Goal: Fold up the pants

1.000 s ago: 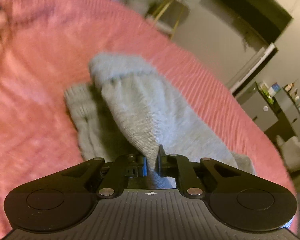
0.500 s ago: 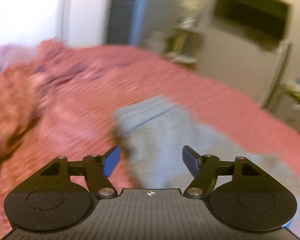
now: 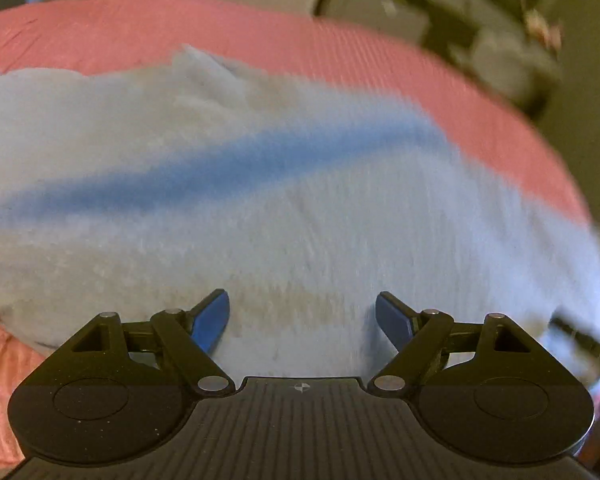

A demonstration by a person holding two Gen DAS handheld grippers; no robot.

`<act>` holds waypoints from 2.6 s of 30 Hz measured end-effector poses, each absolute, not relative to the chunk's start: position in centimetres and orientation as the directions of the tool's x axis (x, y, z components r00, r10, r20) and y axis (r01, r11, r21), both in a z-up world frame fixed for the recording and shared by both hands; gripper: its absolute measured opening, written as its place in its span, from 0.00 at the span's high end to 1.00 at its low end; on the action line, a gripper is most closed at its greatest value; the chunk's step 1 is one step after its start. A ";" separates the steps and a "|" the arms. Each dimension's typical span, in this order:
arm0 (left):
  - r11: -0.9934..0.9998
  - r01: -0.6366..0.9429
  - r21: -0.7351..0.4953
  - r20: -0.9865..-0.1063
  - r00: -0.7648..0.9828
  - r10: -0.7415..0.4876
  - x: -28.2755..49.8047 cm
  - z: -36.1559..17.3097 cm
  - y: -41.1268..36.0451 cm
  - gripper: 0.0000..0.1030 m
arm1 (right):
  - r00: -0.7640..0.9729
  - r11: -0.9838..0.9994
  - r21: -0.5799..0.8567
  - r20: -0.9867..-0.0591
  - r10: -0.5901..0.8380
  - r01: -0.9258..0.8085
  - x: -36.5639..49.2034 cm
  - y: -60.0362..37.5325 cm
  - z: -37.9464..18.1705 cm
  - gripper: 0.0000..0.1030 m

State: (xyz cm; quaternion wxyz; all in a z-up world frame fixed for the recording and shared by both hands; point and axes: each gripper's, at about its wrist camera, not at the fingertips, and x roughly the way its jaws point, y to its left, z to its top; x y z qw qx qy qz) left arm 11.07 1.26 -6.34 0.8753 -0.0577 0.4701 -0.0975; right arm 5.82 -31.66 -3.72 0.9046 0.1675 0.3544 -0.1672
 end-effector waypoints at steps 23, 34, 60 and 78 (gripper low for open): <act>0.983 0.183 -0.026 -0.805 0.579 -0.129 9.7 -6.9 -0.8 0.08 | 0.511 0.841 -0.294 -0.687 -0.516 0.454 5.2 -28.4 -3.3 0.05; 0.982 0.186 -0.029 -0.805 0.578 -0.133 9.6 -6.6 -0.6 0.09 | 0.560 0.901 -0.214 -0.722 -0.406 0.378 6.3 -26.5 -3.7 0.06; 0.971 -0.116 0.207 -0.691 0.686 0.230 28.5 -4.0 5.0 0.50 | 0.632 0.884 -0.061 -0.677 -0.378 0.464 6.5 -29.7 -5.3 0.05; 0.957 0.288 -0.027 -0.820 0.542 -0.186 10.7 -5.5 -2.0 0.14 | 0.367 0.577 -0.062 -0.715 -0.595 0.815 1.1 -39.7 -3.6 0.06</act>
